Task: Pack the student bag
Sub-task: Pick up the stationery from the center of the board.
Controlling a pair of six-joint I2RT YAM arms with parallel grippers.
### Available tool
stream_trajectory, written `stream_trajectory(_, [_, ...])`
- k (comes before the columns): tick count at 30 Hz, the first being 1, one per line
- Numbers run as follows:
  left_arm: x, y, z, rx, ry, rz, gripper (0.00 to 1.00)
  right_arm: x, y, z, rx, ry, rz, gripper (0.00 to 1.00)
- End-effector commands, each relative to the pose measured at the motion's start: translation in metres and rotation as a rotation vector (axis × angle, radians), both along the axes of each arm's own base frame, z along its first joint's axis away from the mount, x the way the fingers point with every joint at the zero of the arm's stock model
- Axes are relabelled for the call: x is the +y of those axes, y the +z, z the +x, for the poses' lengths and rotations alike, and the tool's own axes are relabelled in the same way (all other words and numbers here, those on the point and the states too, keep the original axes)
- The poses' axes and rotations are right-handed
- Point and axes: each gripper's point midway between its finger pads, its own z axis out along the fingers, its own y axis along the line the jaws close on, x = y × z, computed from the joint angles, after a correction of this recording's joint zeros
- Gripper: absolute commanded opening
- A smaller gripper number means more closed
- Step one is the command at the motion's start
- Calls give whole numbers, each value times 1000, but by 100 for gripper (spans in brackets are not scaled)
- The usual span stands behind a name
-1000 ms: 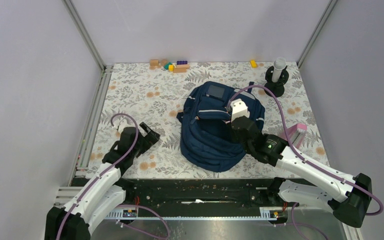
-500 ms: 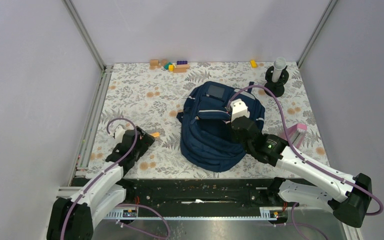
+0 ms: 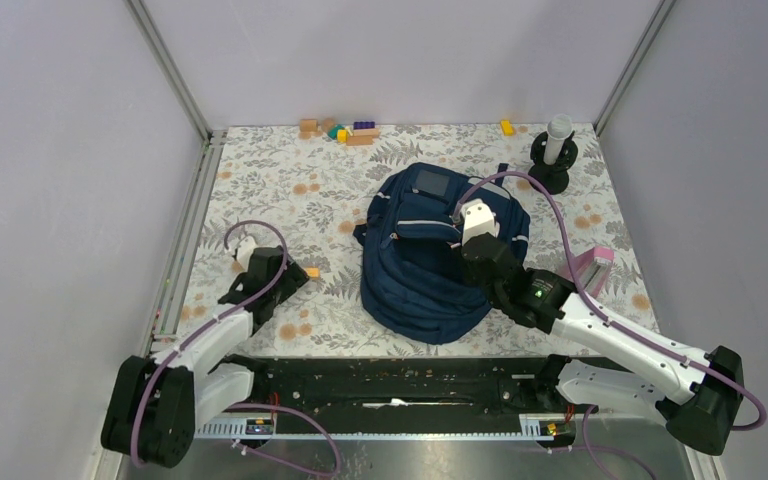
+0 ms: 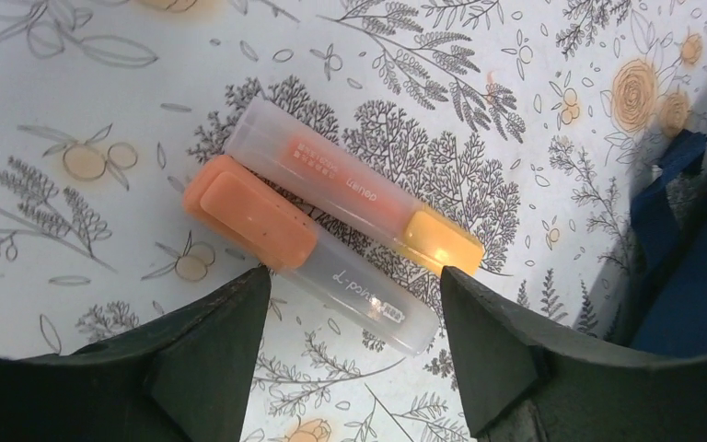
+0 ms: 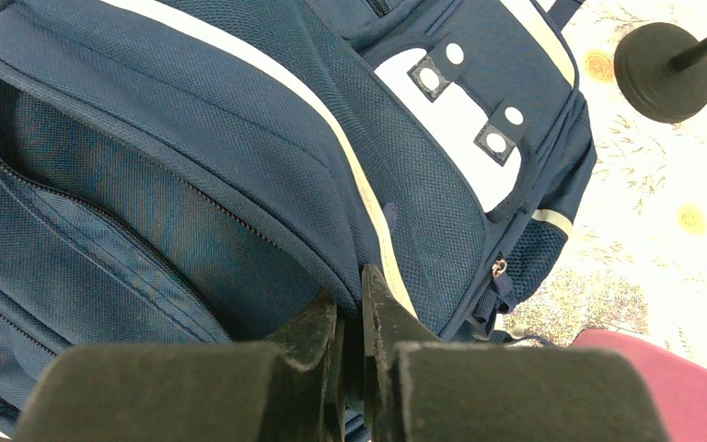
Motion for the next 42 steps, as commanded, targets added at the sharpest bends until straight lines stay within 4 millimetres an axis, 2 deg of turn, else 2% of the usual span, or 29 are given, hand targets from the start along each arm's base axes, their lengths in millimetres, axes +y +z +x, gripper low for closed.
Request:
stream_trajectory(1, [-7,23,33,-81,-117,74,70,-5,11,6,-50,-49,23,0])
stream_trajectory(6, [-26,25,51,-118,-202,33,68,-6,13,4,-50,-47,33,0])
stream_trajectory(10, [-29,27,58,-111,-226,50,67,-8,13,2,-48,-48,32,0])
stream_trajectory(23, [-6,23,20,-16,-144,87,62,-7,6,1,-29,-45,28,0])
stream_trajectory(26, [-4,19,19,8,-139,97,56,-6,6,1,-28,-45,32,0])
stream_trajectory(36, [-20,10,30,26,-166,34,57,-9,6,-1,-33,-48,35,0])
stream_trajectory(42, [-24,-1,30,78,-180,25,57,-11,4,-1,-33,-52,29,0])
